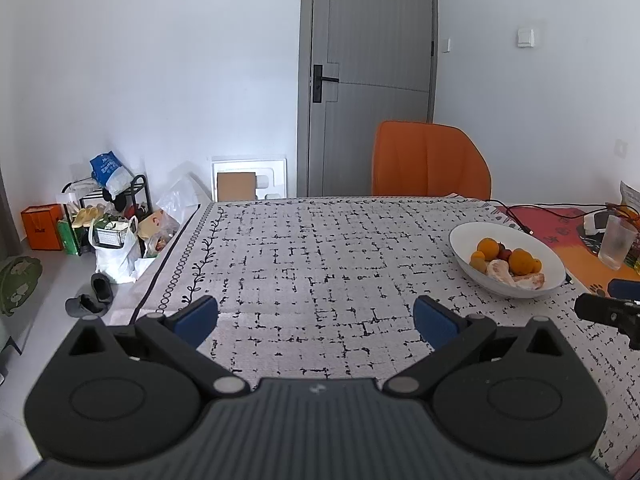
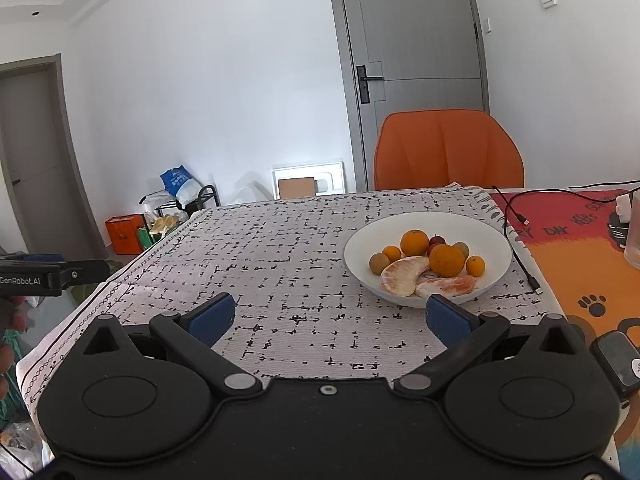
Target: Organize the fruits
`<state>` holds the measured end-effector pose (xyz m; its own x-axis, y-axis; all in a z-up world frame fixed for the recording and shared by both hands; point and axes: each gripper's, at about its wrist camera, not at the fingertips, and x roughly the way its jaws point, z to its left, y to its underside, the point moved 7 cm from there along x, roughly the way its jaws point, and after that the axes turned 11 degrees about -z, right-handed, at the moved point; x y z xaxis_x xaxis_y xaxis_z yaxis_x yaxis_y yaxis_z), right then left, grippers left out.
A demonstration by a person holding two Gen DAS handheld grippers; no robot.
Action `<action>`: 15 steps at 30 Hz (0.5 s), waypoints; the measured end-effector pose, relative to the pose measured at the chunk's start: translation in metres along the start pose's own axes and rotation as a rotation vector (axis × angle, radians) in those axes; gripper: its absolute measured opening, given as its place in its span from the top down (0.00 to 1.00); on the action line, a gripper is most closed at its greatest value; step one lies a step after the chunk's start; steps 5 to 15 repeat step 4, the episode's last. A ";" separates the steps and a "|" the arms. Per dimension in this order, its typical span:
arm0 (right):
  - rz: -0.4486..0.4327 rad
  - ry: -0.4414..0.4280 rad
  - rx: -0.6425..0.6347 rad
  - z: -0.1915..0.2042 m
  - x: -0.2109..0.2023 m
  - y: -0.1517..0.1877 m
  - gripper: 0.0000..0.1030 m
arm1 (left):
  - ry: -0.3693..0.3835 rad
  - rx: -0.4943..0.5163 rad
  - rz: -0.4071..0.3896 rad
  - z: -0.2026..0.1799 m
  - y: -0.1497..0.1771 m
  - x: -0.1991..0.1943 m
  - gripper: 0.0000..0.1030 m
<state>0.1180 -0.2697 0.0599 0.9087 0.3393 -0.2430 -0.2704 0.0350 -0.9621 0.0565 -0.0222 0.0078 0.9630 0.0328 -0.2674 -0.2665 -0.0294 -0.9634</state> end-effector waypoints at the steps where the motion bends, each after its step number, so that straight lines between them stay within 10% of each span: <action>1: 0.000 -0.001 0.001 0.000 0.000 0.000 0.00 | -0.001 0.002 -0.002 0.000 0.001 0.000 0.00; 15: 0.000 -0.003 -0.003 0.001 0.000 0.000 0.00 | 0.000 0.005 -0.005 0.000 0.001 -0.001 0.00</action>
